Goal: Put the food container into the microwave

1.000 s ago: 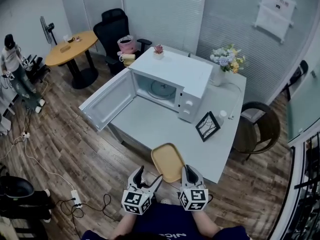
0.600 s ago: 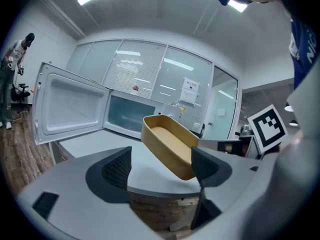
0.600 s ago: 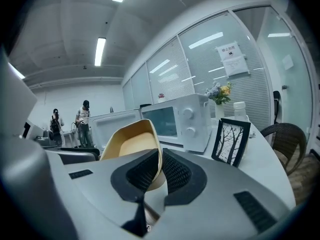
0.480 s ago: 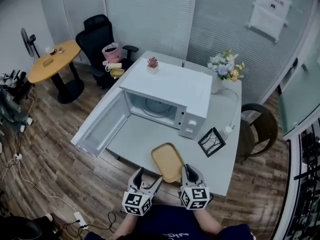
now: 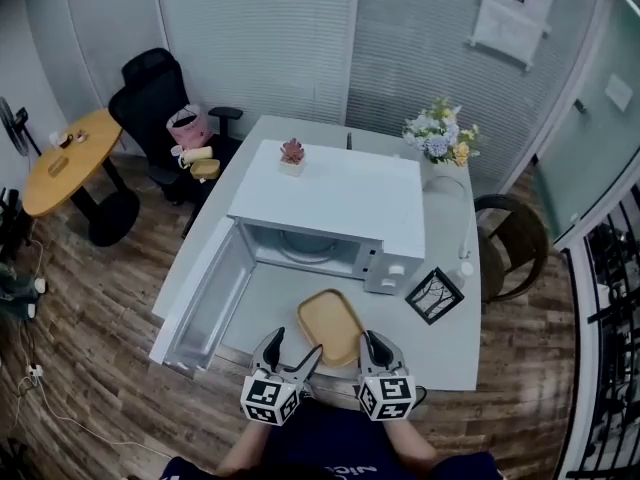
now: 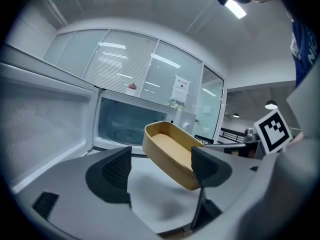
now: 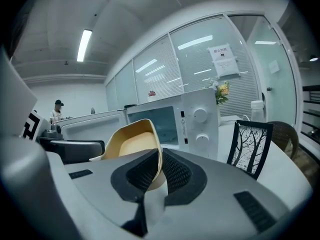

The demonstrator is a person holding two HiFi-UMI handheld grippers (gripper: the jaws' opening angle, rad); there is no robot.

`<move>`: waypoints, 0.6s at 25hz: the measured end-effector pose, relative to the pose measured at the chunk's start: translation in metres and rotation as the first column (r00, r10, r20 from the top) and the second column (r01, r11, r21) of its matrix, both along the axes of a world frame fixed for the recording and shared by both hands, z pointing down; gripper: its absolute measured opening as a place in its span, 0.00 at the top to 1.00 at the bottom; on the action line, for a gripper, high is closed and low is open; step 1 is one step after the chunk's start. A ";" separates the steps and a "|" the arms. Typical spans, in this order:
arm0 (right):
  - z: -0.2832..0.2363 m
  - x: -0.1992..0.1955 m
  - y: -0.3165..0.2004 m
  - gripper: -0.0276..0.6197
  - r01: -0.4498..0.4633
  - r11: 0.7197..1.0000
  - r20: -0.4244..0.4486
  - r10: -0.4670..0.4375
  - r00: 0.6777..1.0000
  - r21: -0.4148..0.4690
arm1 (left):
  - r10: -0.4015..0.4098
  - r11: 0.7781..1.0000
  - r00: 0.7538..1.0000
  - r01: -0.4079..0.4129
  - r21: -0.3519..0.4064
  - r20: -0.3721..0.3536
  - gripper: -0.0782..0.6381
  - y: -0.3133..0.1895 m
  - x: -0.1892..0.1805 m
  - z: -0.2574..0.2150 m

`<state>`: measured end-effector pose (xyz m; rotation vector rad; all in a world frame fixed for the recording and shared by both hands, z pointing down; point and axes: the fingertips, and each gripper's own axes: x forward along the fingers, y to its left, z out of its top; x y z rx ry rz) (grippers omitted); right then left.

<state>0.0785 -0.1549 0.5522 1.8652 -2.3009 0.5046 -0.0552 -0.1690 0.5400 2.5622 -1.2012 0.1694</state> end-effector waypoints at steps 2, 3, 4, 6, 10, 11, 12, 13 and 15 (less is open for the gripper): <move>0.000 -0.007 -0.007 0.90 -0.026 1.000 0.003 0.026 1.000 0.002 | 0.030 1.000 0.999 -0.030 0.001 -0.011 0.37 -0.010 -0.006 -0.001; 0.000 -0.011 -0.010 0.90 -0.039 0.999 0.004 0.039 0.999 0.004 | 0.044 0.999 0.999 -0.044 0.006 -0.009 0.37 -0.015 -0.009 -0.002; 0.000 -0.014 -0.013 0.90 -0.050 0.999 0.005 0.050 0.999 0.008 | 0.054 0.998 0.999 -0.054 0.012 -0.003 0.37 -0.019 -0.013 -0.003; 0.000 -0.020 -0.018 0.90 -0.072 0.997 0.010 0.072 0.997 0.013 | 0.066 0.998 0.998 -0.066 0.020 0.002 0.37 -0.027 -0.020 -0.003; 0.006 -0.026 -0.023 0.90 -0.098 0.995 0.010 0.098 0.995 0.000 | 0.068 0.997 0.998 -0.067 0.026 -0.007 0.37 -0.032 -0.031 -0.002; 0.007 -0.028 -0.024 0.90 -0.101 0.995 0.011 0.101 0.995 -0.005 | 0.064 0.998 0.998 -0.064 0.023 -0.005 0.37 -0.032 -0.034 -0.001; 0.008 -0.030 -0.025 0.90 -0.103 0.995 0.013 0.104 0.995 -0.008 | 0.059 0.998 0.998 -0.059 0.020 -0.003 0.37 -0.032 -0.038 0.001; 0.007 -0.031 -0.026 0.90 -0.105 0.994 0.016 0.105 0.994 -0.009 | 0.054 0.998 0.999 -0.054 0.016 -0.002 0.37 -0.032 -0.041 0.002; 0.006 -0.034 -0.027 0.90 -0.108 0.994 0.019 0.108 0.994 -0.011 | 0.044 0.999 0.999 -0.044 0.011 0.000 0.37 -0.031 -0.046 0.002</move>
